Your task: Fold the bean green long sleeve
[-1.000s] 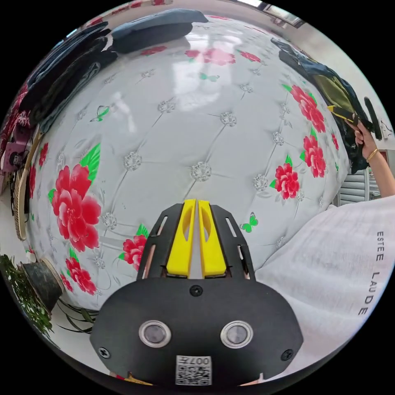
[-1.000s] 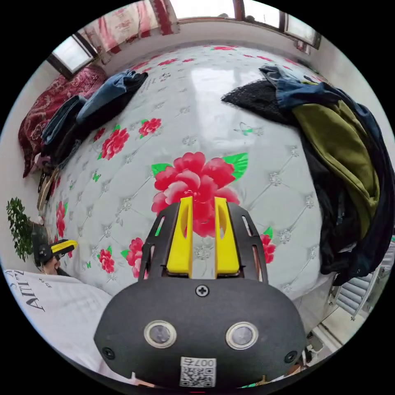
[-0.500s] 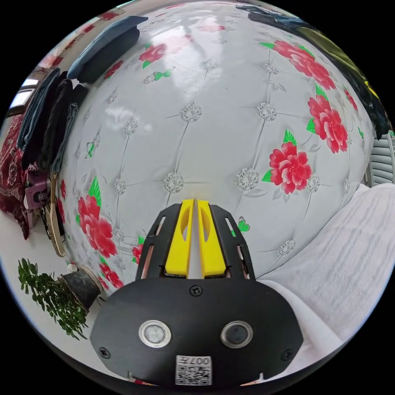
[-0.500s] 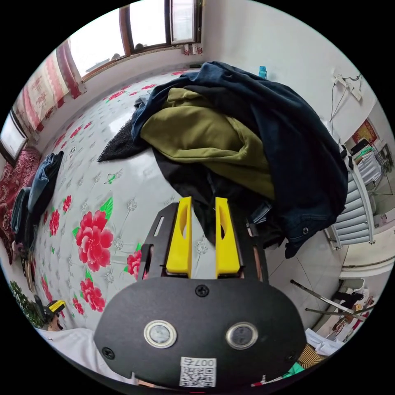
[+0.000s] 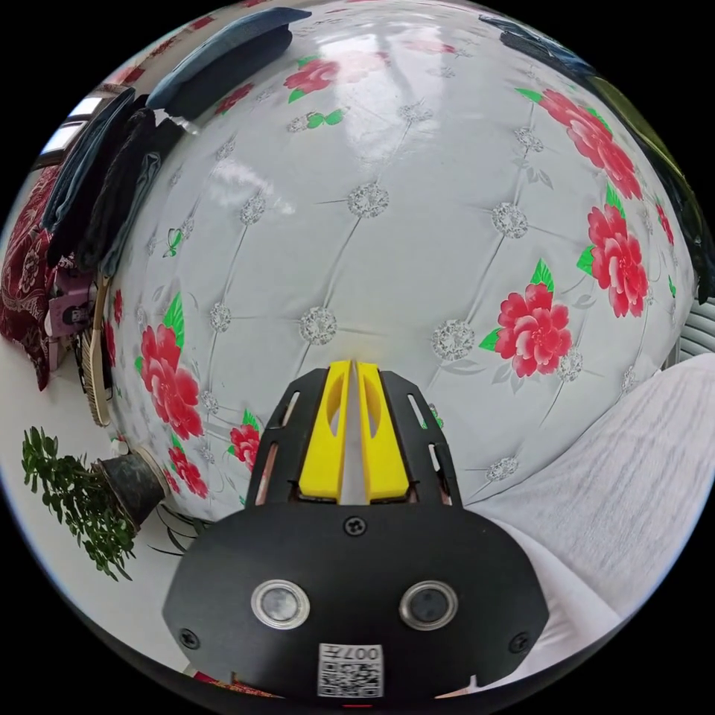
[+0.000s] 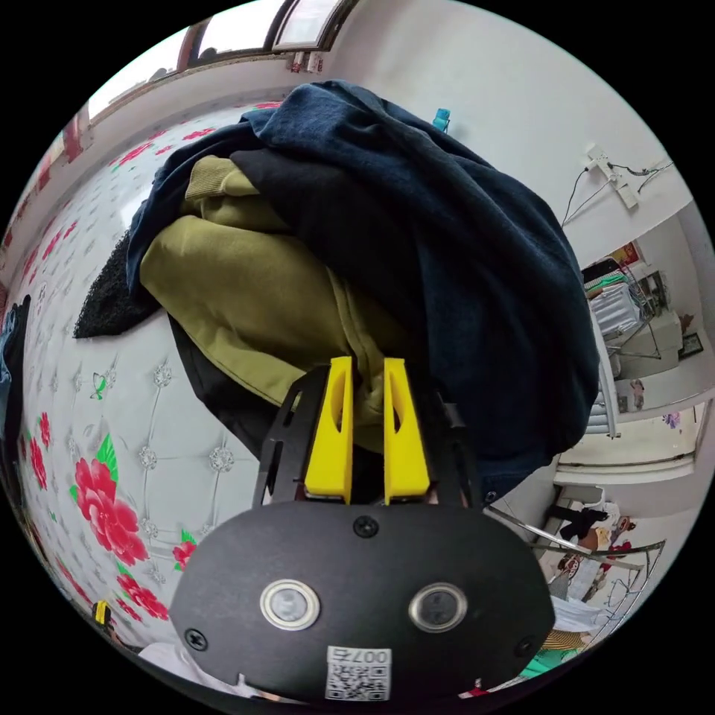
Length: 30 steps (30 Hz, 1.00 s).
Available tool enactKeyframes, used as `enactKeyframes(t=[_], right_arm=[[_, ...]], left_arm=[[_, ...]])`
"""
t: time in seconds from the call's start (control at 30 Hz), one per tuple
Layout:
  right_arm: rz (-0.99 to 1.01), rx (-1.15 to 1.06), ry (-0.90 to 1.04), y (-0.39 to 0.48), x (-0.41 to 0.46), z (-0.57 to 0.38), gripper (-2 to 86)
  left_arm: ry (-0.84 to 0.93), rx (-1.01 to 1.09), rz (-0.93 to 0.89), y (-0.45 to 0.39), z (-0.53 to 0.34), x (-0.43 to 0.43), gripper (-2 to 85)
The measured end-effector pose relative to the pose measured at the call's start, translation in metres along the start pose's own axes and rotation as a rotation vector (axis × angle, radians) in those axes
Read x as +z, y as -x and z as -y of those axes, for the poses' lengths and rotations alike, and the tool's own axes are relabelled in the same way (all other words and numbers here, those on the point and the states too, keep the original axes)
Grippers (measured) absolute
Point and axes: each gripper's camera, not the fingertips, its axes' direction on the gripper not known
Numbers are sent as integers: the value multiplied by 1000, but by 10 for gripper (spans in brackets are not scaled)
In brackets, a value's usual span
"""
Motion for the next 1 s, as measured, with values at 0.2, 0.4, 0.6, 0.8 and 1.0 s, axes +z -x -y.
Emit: enactKeyframes(t=[0.2, 0.4, 0.6, 0.8, 1.0], right_arm=[[304, 68, -119, -63, -51, -45, 4], [1057, 191, -361, -152, -133, -88, -1], [1272, -36, -747, -139, -323, -64, -2], [1372, -427, -958, -71, -472, -115, -2], [1691, -935, -867, 39, -514, -224, 0]], left_arm=[[-39, 3, 39, -2, -8, -5, -8], [-92, -2, 34, 11, -24, -13, -9], [-139, -20, -110, 46, -41, -28, -10], [-386, -144, -251, 96, -110, -72, -8], [-643, -265, -449, 152, -200, -114, 36]])
